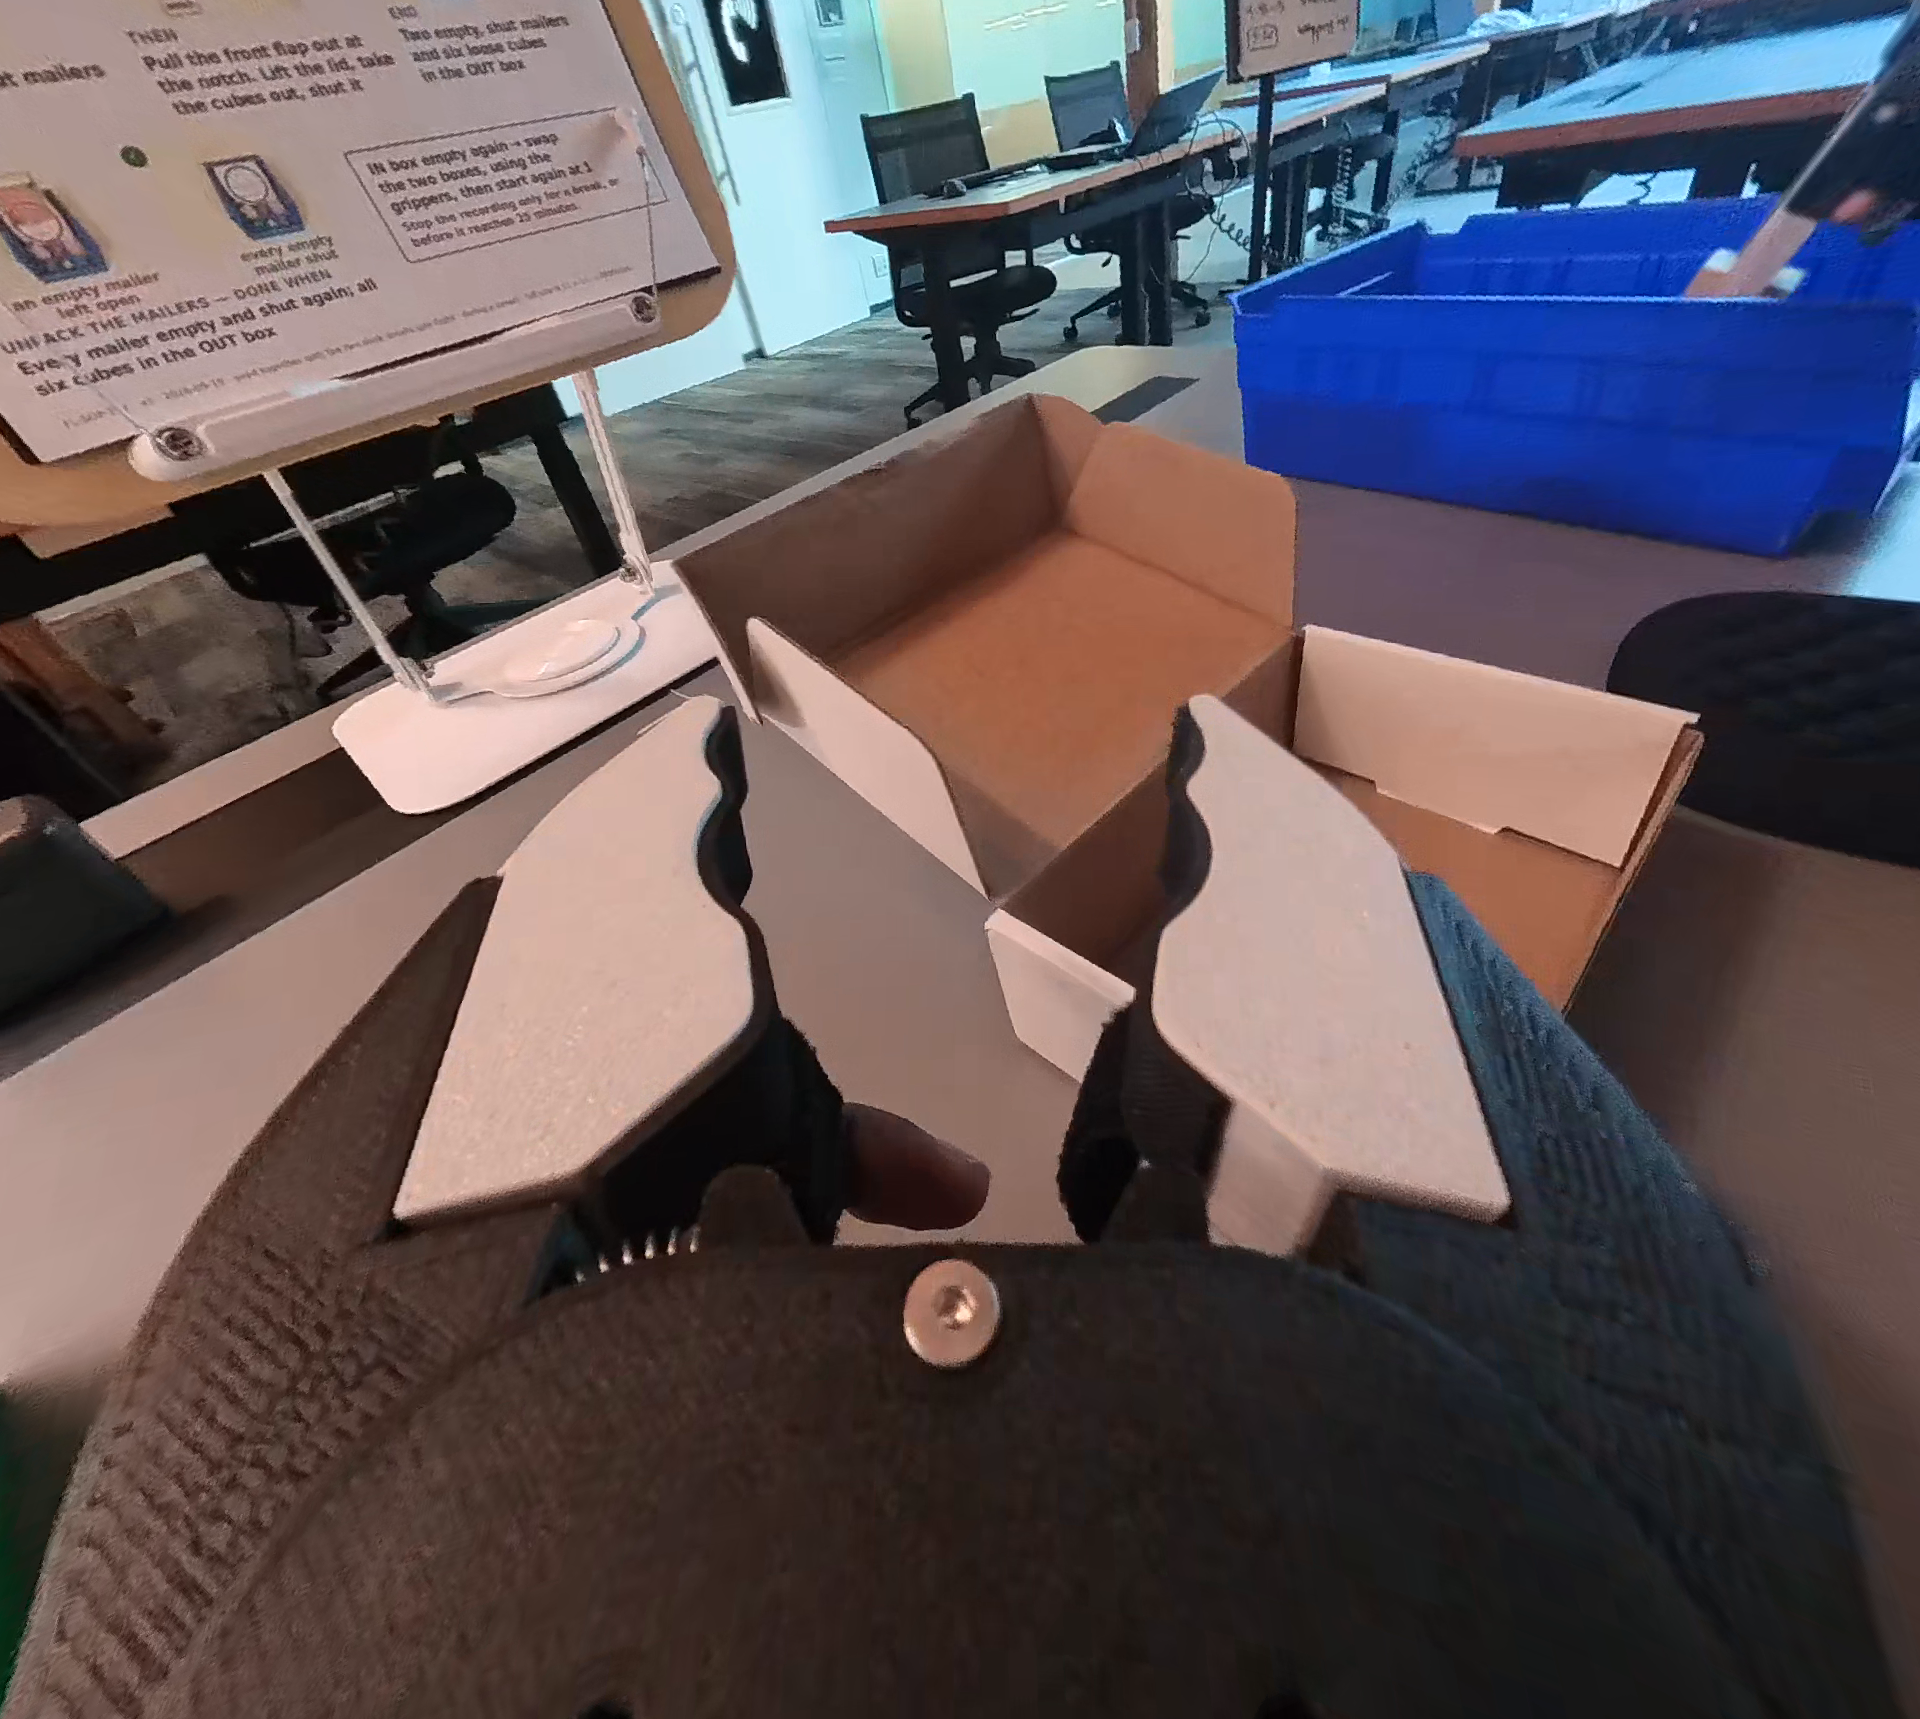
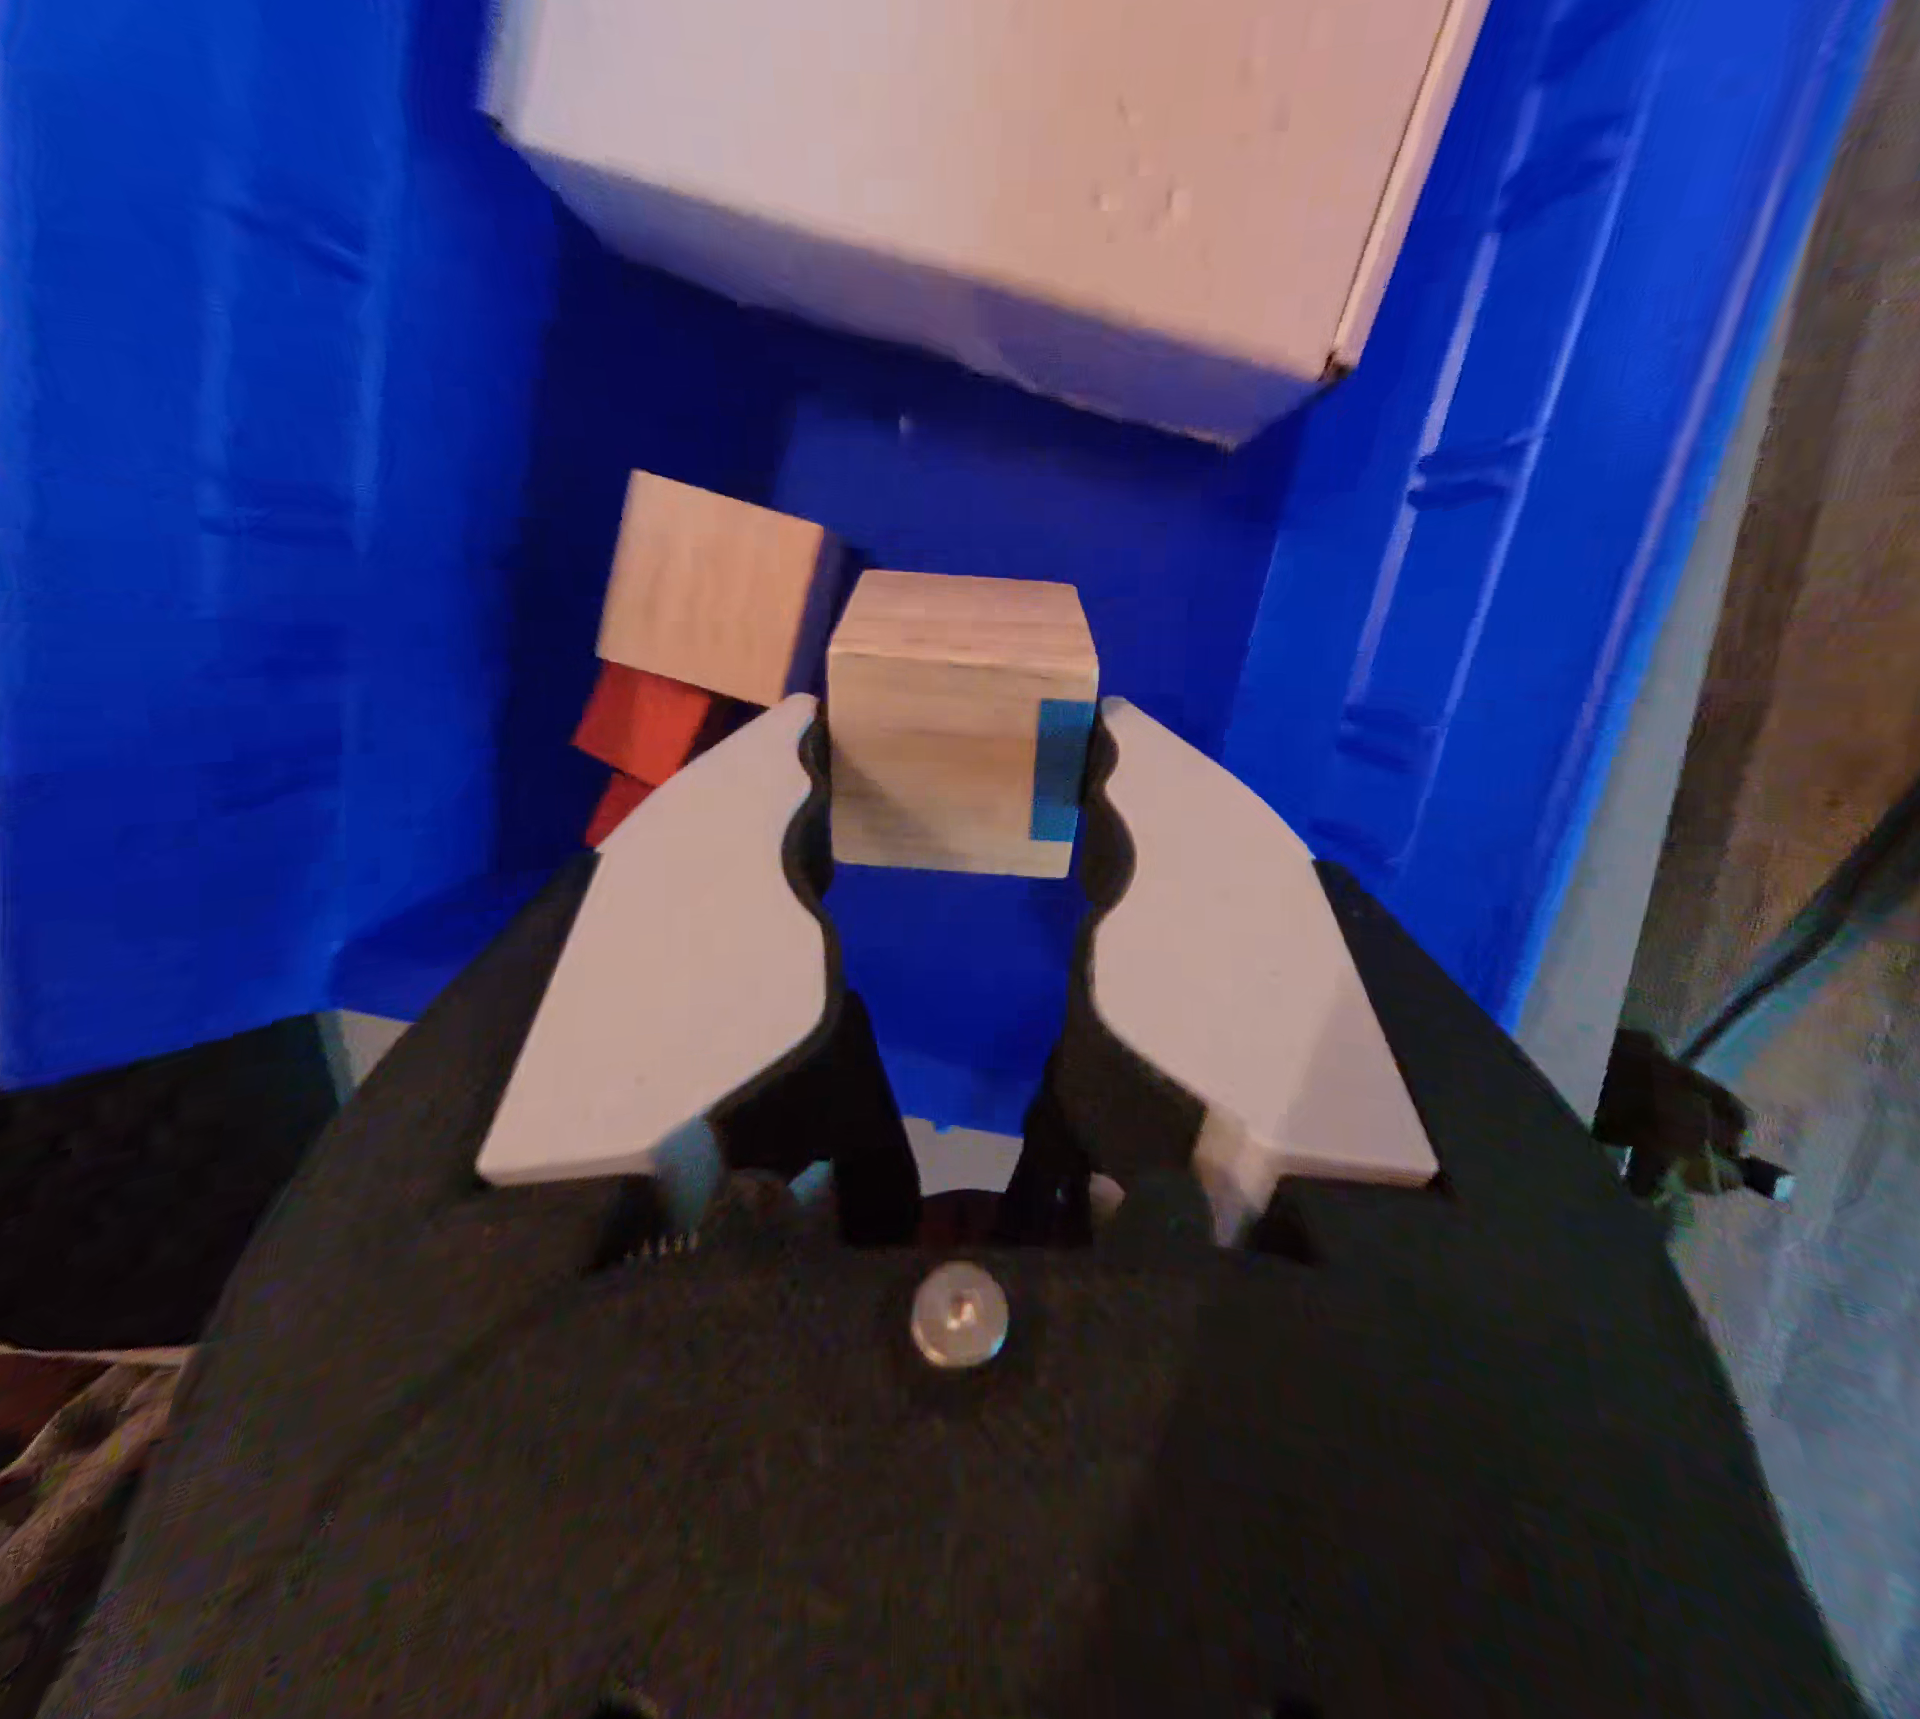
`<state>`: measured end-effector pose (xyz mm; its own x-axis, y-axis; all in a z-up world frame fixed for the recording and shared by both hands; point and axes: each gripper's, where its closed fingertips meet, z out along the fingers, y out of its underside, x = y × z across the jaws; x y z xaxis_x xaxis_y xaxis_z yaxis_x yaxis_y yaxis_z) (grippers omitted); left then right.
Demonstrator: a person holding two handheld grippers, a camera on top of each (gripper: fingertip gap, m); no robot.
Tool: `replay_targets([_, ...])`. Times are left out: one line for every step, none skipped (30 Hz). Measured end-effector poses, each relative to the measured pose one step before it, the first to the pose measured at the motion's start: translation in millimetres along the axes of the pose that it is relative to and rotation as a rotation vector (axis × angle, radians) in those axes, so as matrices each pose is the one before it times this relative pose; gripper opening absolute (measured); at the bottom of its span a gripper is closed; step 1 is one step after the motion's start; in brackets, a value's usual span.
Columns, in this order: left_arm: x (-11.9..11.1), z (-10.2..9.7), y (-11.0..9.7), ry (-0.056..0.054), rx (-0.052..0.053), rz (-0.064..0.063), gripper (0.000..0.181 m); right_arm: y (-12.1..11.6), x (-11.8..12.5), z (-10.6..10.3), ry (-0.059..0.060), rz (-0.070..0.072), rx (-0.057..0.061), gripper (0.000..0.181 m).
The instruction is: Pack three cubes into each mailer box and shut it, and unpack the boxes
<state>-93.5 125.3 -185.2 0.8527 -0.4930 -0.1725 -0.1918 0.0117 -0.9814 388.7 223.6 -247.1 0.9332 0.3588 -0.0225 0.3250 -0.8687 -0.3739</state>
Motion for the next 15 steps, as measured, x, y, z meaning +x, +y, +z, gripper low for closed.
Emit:
replay_targets([0.75, 0.48, 1.14, 0.0025, -0.0057, 0.0048, 0.078, 1.99, 2.96, 6.57, 0.0, 0.0103, -0.034, 0.046])
replay_targets([0.37, 0.42, 1.04, 0.0009, -0.0045, 0.0036, 0.078, 0.78, 3.09, 5.26, 0.0026, 0.0087, -0.0246, 0.046])
replay_targets([0.13, 0.28, 0.88, 0.0, -0.0038, 0.0032, 0.078, 0.11, 3.25, 4.28, 0.0047, 0.0116, -0.0187, 0.046])
replay_targets([0.16, 0.34, 0.63, 0.0008, -0.0032, 0.0019, 0.078, 0.72, 3.5, 3.72, 0.0047, 0.0133, -0.0209, 0.046])
replay_targets([0.42, 0.12, 0.27, 0.003, -0.0015, -0.0003, 0.078, 0.63, 3.27, 3.39, 0.005, 0.0123, -0.0204, 0.046])
replay_targets([0.69, 0.04, -0.27, 0.0047, 0.0015, -0.0025, 0.078, 0.22, 2.47, 3.08, 0.0045, 0.0087, -0.0168, 0.046])
replay_targets([0.86, -0.07, -0.56, 0.0063, 0.0031, -0.0022, 0.078, 0.18, 1.18, 2.72, 0.0013, 0.0027, -0.0154, 0.046])
replay_targets([0.66, -0.14, -0.64, 0.0043, 0.0028, -0.0013, 0.078, 0.67, 0.95, 2.35, 0.0037, 0.0007, -0.016, 0.046])
replay_targets([-0.19, 0.02, -0.39, -0.0016, 0.0008, -0.001, 0.078, 0.2, 0.86, 1.85, 0.0063, -0.0002, -0.0104, 0.046])
replay_targets([-0.15, -0.02, -0.17, -0.0014, -0.0012, 0.001, 0.078, -0.41, 0.12, 1.58, 0.0012, -0.0003, -0.0054, 0.046])
replay_targets([0.03, 0.01, 0.01, -0.0001, -0.0012, 0.0016, 0.078, -0.22, -0.59, 1.48, -0.0029, -0.0008, -0.0044, 0.046])
replay_targets([0.24, -0.02, -0.09, 0.0003, -0.0004, 0.0, 0.078, -0.01, -0.28, 1.41, -0.0021, -0.0013, -0.0049, 0.046])
replay_targets([0.26, 0.13, -0.01, 0.0014, -0.0001, -0.0006, 0.078, -0.25, 0.28, 1.26, 0.0018, 0.0002, -0.0024, 0.046])
replay_targets([0.24, 0.11, -0.18, 0.0007, 0.0003, 0.0, 0.078, -0.11, 0.16, 1.2, 0.0002, 0.0017, -0.0031, 0.046])
replay_targets([0.39, 0.14, -0.09, 0.0018, -0.0007, 0.0022, 0.078, 0.21, 0.3, 1.28, 0.0003, 0.0008, -0.0043, 0.046])
